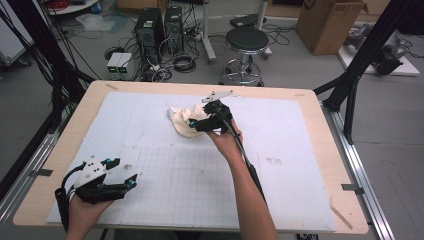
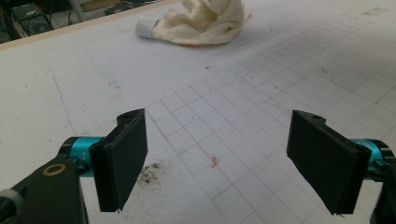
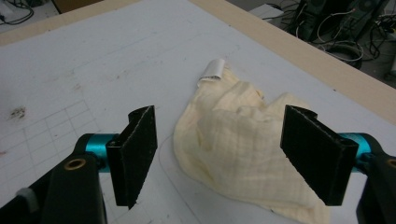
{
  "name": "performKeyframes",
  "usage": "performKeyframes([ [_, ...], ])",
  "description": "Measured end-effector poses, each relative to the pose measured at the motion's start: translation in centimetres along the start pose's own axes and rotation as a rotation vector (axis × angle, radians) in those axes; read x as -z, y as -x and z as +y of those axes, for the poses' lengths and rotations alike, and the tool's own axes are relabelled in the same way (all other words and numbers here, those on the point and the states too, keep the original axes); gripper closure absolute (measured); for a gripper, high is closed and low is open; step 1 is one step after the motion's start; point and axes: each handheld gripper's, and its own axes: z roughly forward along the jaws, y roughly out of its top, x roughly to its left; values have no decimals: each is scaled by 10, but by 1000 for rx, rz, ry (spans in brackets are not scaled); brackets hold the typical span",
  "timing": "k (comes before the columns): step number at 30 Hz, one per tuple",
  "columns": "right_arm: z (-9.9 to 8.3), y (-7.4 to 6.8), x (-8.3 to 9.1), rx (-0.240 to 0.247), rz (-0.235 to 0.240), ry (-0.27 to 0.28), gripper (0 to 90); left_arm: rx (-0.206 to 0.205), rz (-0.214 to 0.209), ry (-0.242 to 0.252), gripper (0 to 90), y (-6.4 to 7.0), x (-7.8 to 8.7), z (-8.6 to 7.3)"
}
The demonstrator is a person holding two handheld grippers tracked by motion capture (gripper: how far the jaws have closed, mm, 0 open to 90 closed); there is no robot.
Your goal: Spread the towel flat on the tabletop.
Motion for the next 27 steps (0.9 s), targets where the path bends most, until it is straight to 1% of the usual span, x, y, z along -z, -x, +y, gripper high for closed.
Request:
performKeyframes([
  [1, 0, 0, -5, -2, 1, -5, 284, 1, 1, -1, 210, 0, 0, 0],
  [2, 0, 0, -5, -2, 1, -5, 284, 4, 0, 0, 210, -1, 0, 0],
  [3, -2, 0, -16, -7, 6, -32, 313, 3, 2, -2, 210, -1, 0, 0],
  [5, -5, 0, -24, -6, 3, -42, 342, 3, 0, 2, 210, -1, 0, 0],
  [6, -5, 0, -24, -6, 3, -42, 342, 2, 0, 1, 210, -1, 0, 0],
  [7, -7, 1, -29, -4, 0, -59, 350, 5, -3, 2, 210, -1, 0, 0],
  [8, -8, 1, -33, -8, -9, -72, 355, 3, -3, 1, 210, -1, 0, 0],
  [10, -13, 3, -42, -24, -13, -82, 386, 3, -3, 0, 210, -1, 0, 0],
  [11, -13, 3, -42, -24, -13, -82, 386, 3, -3, 1, 210, -1, 0, 0],
  [13, -15, 5, -47, -31, -19, -90, 414, 5, -5, 2, 210, -1, 0, 0],
  [16, -18, 5, -54, -28, -42, -122, 436, 5, -5, 2, 210, -1, 0, 0],
  [17, -20, 4, -58, -21, -57, -137, 448, 3, -4, 3, 210, -1, 0, 0],
  [20, -21, 4, -61, -23, -66, -136, 462, 2, -5, 2, 210, -1, 0, 0],
  [25, -25, 4, -68, -26, -99, -164, 508, -1, -4, 2, 210, 0, -1, 0],
  [26, -26, 3, -71, -6, -120, -179, 542, 0, -5, 2, 210, 0, -1, 0],
  [27, -26, 3, -71, -6, -120, -179, 542, -1, -5, 1, 210, 0, -1, 0],
])
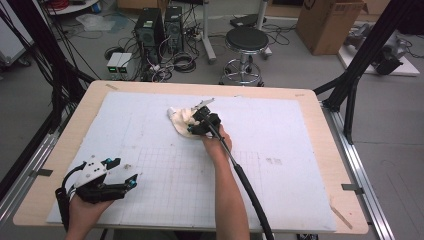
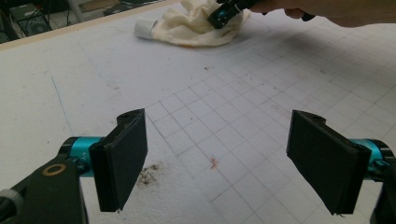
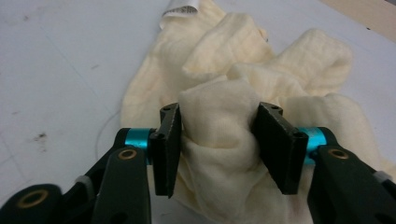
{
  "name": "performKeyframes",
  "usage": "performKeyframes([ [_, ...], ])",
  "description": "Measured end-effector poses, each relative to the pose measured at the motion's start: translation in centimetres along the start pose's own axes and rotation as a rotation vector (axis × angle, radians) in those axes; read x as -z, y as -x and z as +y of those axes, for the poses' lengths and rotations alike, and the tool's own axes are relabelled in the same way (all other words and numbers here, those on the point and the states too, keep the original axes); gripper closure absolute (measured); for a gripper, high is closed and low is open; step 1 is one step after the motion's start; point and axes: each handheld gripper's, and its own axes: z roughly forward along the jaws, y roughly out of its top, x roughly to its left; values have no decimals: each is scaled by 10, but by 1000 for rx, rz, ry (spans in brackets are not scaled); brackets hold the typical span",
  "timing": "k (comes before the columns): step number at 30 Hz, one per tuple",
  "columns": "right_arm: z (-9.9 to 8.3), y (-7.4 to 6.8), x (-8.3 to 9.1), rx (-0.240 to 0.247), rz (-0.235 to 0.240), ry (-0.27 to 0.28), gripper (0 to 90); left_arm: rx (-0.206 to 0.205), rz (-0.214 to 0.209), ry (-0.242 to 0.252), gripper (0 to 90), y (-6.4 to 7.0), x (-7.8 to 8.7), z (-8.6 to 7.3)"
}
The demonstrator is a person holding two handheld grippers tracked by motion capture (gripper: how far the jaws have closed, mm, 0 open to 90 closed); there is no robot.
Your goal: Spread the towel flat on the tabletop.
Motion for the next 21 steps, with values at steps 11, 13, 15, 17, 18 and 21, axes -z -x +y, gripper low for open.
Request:
performKeyframes([
  [11, 2, 0, 0, 10, -46, -37, 751, 5, 4, 2, 210, -2, 1, -1],
  [13, 3, 0, 2, 7, -39, -34, 760, 2, 5, -1, 210, -2, 1, -1],
  [15, 4, 2, 4, 13, -25, -26, 764, 4, 5, 1, 210, -2, 1, -1],
  [17, 5, 5, 10, -2, -1, -6, 767, 2, 6, -1, 210, -2, 1, -1],
  [18, 6, 5, 12, -4, 4, -5, 766, 4, 5, 2, 210, -2, 1, -1],
  [21, 7, 6, 17, -5, 21, -3, 766, -3, 5, -3, 210, -2, 0, -1],
])
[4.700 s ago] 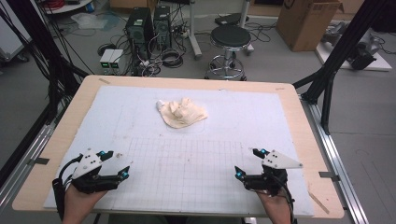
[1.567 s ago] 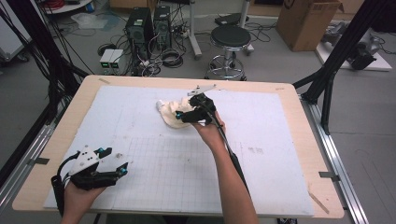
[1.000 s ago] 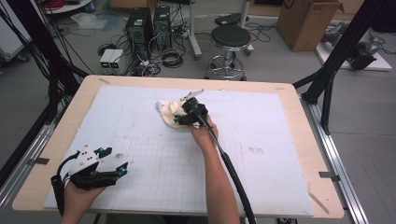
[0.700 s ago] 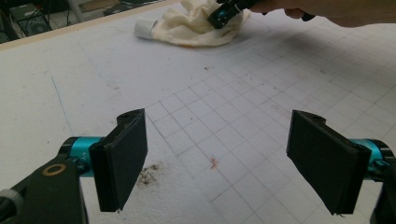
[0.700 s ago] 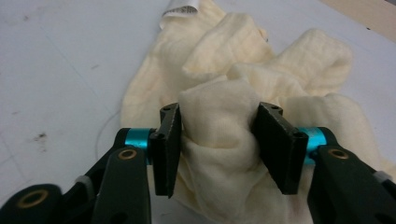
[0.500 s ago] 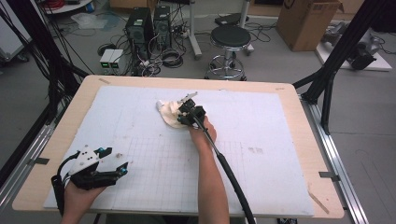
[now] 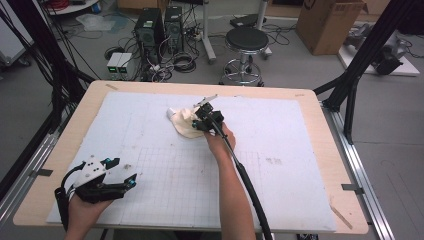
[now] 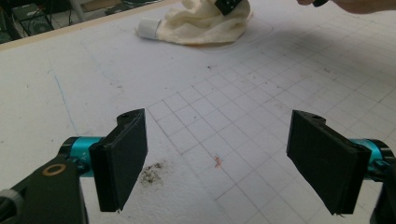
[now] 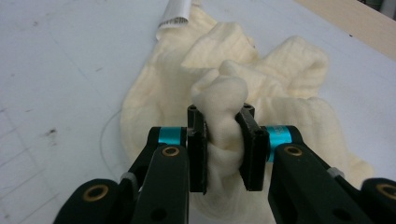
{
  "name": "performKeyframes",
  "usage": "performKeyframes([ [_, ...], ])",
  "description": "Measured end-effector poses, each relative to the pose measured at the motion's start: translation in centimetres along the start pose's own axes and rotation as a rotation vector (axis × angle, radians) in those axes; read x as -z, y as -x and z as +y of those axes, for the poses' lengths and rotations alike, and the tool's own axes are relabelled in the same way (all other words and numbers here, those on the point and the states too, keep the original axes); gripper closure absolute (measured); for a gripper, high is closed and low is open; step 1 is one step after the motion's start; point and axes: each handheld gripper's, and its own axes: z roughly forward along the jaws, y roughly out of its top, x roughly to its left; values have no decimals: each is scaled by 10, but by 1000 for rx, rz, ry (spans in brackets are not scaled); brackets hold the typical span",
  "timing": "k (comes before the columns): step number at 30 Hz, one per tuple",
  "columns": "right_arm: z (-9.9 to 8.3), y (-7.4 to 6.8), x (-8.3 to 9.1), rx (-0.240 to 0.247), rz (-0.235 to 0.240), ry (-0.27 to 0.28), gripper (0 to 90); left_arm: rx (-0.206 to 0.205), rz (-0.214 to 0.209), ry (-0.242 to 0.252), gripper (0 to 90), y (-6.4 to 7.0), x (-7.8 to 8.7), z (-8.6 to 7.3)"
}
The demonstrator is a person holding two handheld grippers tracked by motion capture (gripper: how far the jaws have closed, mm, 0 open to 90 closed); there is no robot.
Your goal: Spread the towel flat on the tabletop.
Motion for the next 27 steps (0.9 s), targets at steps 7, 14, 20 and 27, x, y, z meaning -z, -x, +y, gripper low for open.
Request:
performKeyframes([
  [7, 7, -4, 27, 24, 56, 23, 765, -4, 2, 1, 210, 0, 0, 0],
  [14, 7, -7, 46, 18, 95, 54, 765, 0, 6, 5, 210, 0, 1, 0],
  [20, 4, -15, 63, 32, 132, 61, 764, -2, 8, 5, 210, 0, 1, 0],
  [27, -3, -29, 86, 64, 155, 65, 761, -7, 7, 3, 210, 1, 1, 0],
])
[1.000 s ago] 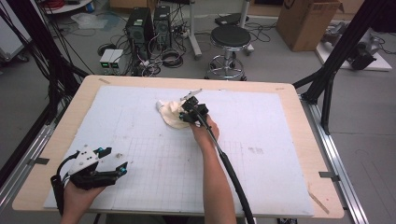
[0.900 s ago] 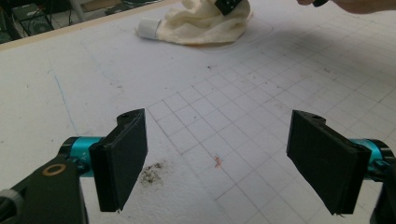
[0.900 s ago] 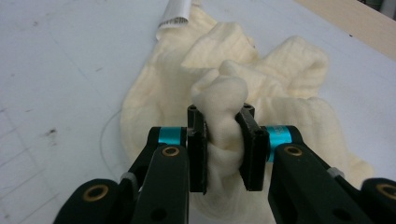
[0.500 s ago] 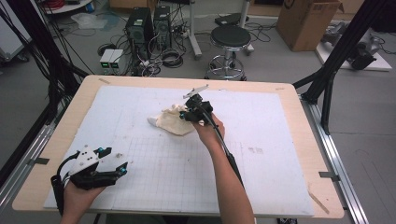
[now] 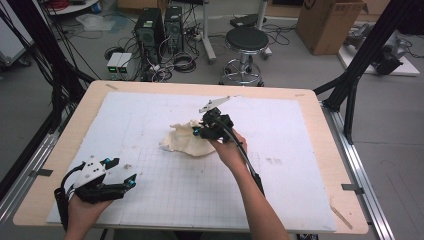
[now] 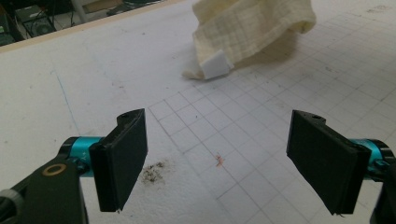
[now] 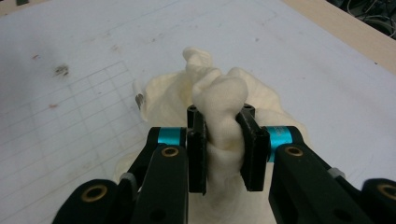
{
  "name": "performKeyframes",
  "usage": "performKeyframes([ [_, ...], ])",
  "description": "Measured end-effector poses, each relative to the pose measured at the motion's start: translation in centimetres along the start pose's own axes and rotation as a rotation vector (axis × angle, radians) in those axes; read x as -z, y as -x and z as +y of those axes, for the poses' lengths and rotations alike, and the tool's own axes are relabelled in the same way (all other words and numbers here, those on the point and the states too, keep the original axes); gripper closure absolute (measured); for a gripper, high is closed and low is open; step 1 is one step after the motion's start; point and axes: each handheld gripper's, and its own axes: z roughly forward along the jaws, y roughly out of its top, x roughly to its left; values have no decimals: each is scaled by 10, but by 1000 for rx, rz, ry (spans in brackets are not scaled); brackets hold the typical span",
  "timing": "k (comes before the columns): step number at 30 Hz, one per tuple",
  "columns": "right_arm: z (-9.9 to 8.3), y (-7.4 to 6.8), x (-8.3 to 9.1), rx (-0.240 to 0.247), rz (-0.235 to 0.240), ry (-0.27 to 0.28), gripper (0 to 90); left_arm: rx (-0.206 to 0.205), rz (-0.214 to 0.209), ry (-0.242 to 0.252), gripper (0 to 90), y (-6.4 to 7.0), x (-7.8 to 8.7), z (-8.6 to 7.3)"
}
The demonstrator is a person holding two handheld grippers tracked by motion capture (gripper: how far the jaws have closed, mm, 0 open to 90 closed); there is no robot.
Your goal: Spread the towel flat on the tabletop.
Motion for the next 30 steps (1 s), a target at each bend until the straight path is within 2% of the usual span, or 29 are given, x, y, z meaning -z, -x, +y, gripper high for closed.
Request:
performKeyframes([
  [7, -7, -18, 20, 20, 24, -21, 758, -1, 3, 3, 210, 0, 1, 0],
  [10, -9, -26, 27, 42, 25, 1, 757, 1, 3, 5, 210, 0, 2, 0],
  [16, -25, -33, 31, 16, 48, 0, 752, -1, 3, 3, 210, 0, 2, 0],
  [20, -33, -30, 26, 10, 28, -16, 745, -1, 1, 1, 210, 1, 1, 0],
  [25, -44, -22, 12, -11, -1, -38, 736, -4, -2, -1, 210, 2, -1, 1],
  [30, -58, -13, -2, -58, -20, -53, 710, -8, -11, -7, 210, 5, -4, 2],
])
